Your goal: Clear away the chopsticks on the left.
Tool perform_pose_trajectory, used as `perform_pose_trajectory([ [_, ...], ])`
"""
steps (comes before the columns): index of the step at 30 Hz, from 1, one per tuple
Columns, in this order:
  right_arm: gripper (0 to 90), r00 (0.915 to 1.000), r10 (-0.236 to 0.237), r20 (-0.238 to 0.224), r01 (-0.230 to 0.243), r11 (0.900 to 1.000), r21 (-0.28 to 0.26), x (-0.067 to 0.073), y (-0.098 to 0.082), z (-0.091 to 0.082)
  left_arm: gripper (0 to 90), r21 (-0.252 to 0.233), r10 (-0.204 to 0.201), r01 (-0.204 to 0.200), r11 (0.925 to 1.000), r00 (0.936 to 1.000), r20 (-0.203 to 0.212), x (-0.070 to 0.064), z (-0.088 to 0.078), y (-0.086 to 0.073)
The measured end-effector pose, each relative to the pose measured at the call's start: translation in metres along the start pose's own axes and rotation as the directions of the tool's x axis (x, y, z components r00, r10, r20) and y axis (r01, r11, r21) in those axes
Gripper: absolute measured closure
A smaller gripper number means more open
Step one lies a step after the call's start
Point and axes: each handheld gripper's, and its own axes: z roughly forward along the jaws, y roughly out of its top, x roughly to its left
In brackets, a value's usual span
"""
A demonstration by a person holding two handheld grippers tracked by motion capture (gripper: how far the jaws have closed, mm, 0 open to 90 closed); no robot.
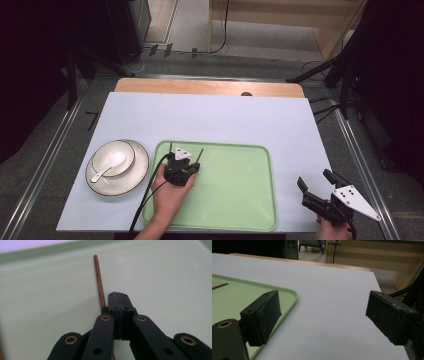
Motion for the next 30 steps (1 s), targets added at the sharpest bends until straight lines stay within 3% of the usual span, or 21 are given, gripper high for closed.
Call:
perform_pose_trajectory([
  [8, 12.7, 1.0, -0.002, 0.0, 0.002, 1.0, 0.003, 0.0, 0.0, 0.001, 90.0, -0.03, -0.064, 0.062, 0.9976, 0.9958, -0.065, 0.025, -0.014, -0.003],
  [19, 12.7, 1.0, -0.002, -0.001, 0.002, 1.0, 0.006, 0.001, 0.0, 0.001, 90.0, -0.051, -0.112, 0.107, 0.9929, 0.9878, -0.108, 0.044, -0.026, -0.01],
  [25, 12.7, 1.0, -0.006, -0.003, 0.006, 1.0, 0.006, 0.001, 0.0, 0.001, 90.0, -0.063, -0.105, 0.1, 0.993, 0.9902, -0.092, 0.042, -0.027, -0.01],
  [30, 12.7, 1.0, -0.006, -0.002, 0.006, 1.0, 0.005, 0.001, 0.0, 0.001, 90.0, -0.05, -0.049, 0.046, 0.9977, 0.9973, -0.055, 0.025, -0.031, -0.014],
])
